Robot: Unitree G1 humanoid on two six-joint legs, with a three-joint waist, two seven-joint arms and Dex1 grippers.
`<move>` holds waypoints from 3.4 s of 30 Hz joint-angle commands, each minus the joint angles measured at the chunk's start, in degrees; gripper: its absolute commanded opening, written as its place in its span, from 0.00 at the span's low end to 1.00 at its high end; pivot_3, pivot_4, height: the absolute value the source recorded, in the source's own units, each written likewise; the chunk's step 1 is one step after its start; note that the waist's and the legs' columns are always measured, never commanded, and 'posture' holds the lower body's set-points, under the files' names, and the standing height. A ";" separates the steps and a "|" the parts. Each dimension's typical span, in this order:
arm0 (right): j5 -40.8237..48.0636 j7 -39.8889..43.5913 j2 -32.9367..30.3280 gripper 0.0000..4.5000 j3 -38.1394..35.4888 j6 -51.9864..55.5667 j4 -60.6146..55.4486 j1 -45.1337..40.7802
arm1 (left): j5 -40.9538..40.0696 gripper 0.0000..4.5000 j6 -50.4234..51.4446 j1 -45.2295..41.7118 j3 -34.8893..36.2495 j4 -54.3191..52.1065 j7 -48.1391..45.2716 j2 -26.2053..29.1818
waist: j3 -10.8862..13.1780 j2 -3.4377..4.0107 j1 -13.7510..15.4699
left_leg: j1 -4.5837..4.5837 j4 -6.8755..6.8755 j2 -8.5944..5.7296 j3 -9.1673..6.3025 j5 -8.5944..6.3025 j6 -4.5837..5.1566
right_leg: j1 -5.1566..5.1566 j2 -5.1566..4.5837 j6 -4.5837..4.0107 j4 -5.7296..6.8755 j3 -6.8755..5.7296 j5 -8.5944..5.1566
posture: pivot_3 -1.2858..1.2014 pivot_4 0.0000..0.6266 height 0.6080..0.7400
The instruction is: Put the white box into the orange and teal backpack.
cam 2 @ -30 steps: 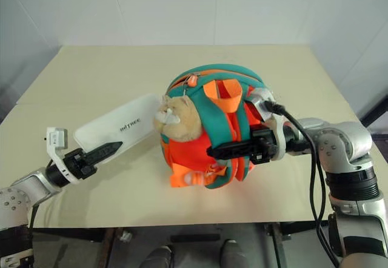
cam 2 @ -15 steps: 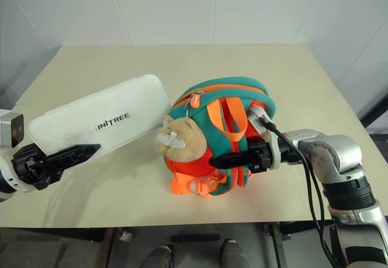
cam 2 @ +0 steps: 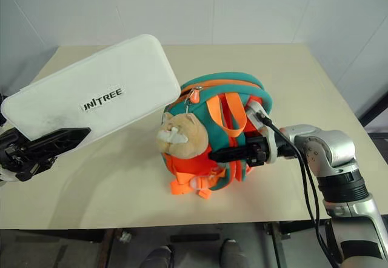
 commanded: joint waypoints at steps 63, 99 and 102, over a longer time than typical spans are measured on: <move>0.51 -3.40 3.81 0.00 -2.26 -2.68 -4.49 5.52 | 52.75 0.98 -26.66 -40.21 -36.68 19.00 -31.28 -4.48 | 0.02 -0.01 0.19 | -0.20 0.19 -0.09 -0.13 0.19 0.03 | -0.14 0.00 0.32 0.40 -0.01 0.10 | 0.52 0.24 1.00; -2.94 -3.17 6.44 0.00 -0.91 -5.89 -0.63 4.04 | 40.74 0.74 -16.85 -32.45 -34.79 1.69 -18.20 -5.87 | 0.03 -0.02 0.17 | 0.23 0.16 -0.09 -0.14 0.25 0.01 | 0.16 0.01 0.20 0.58 0.01 0.07 | 0.52 0.24 1.00; -2.92 -3.28 6.35 0.00 -1.00 -5.98 -0.83 4.30 | 41.45 0.55 -17.51 -33.27 -34.19 3.03 -19.06 -4.73 | 0.03 -0.02 0.19 | 0.23 0.16 -0.09 -0.13 0.25 0.01 | 0.17 0.00 0.20 0.57 0.01 0.07 | 0.52 0.24 1.00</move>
